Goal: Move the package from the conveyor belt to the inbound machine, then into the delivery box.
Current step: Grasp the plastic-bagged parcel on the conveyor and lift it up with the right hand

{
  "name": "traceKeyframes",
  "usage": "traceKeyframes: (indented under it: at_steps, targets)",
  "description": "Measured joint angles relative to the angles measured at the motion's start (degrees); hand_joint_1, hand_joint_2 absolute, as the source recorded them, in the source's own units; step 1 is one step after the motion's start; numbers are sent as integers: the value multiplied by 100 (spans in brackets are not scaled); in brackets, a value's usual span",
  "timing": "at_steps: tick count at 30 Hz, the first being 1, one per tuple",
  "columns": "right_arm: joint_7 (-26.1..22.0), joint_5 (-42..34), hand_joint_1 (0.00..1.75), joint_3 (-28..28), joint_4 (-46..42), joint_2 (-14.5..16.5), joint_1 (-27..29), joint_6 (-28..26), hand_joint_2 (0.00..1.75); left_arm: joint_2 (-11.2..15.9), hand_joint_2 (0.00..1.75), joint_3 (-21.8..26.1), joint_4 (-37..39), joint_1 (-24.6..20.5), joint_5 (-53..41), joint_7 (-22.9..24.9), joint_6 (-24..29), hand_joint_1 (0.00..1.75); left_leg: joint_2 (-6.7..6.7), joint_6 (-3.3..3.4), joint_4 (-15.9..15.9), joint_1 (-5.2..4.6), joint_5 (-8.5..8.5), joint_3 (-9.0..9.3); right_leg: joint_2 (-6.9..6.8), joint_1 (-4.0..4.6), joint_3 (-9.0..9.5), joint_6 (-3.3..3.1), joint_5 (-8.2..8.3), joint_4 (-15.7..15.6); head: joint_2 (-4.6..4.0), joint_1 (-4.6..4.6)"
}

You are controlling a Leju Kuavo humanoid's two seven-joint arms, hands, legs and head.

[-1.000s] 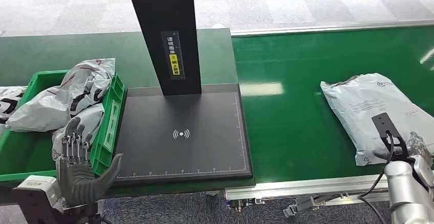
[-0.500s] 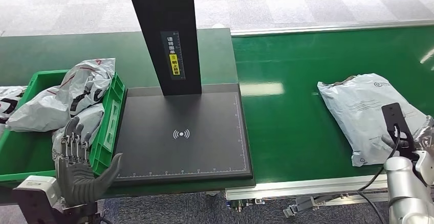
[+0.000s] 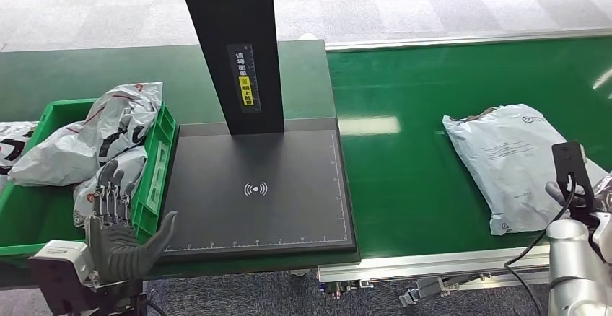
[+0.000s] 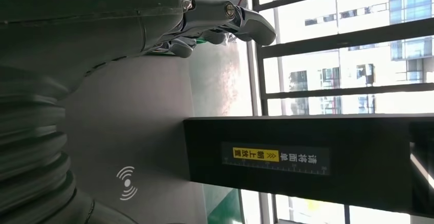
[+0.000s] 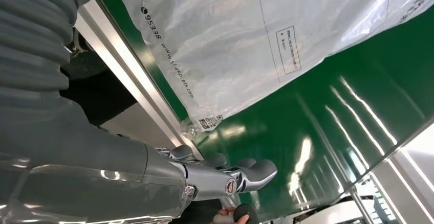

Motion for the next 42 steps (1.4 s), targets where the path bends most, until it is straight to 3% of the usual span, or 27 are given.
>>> traceKeyframes:
  at_steps: [19,32,36,42]
  targets:
    - [1563,1223,0,830,694,163,112,1375,175,38,175,-53,250,-102,157,64,-127,0,0,0,0,0,0,0,0,0,-1,0,-1,0,0,0]
    - [1548,1300,0,1097,818,240,100,2395,175,81,175,-55,275,-135,149,218,-212,0,5,0,0,1,-1,17,8,9,19,-2,1,0,0,0]
    - [1445,1279,175,1164,814,280,77,2455,175,85,175,-47,275,-121,128,222,-218,0,12,-1,0,1,-1,26,13,14,27,-6,4,-1,0,0]
    - [1384,1272,175,1292,811,367,6,2505,175,92,175,-40,256,-78,102,220,-170,0,16,-2,0,2,1,32,16,14,31,-7,10,-1,0,0]
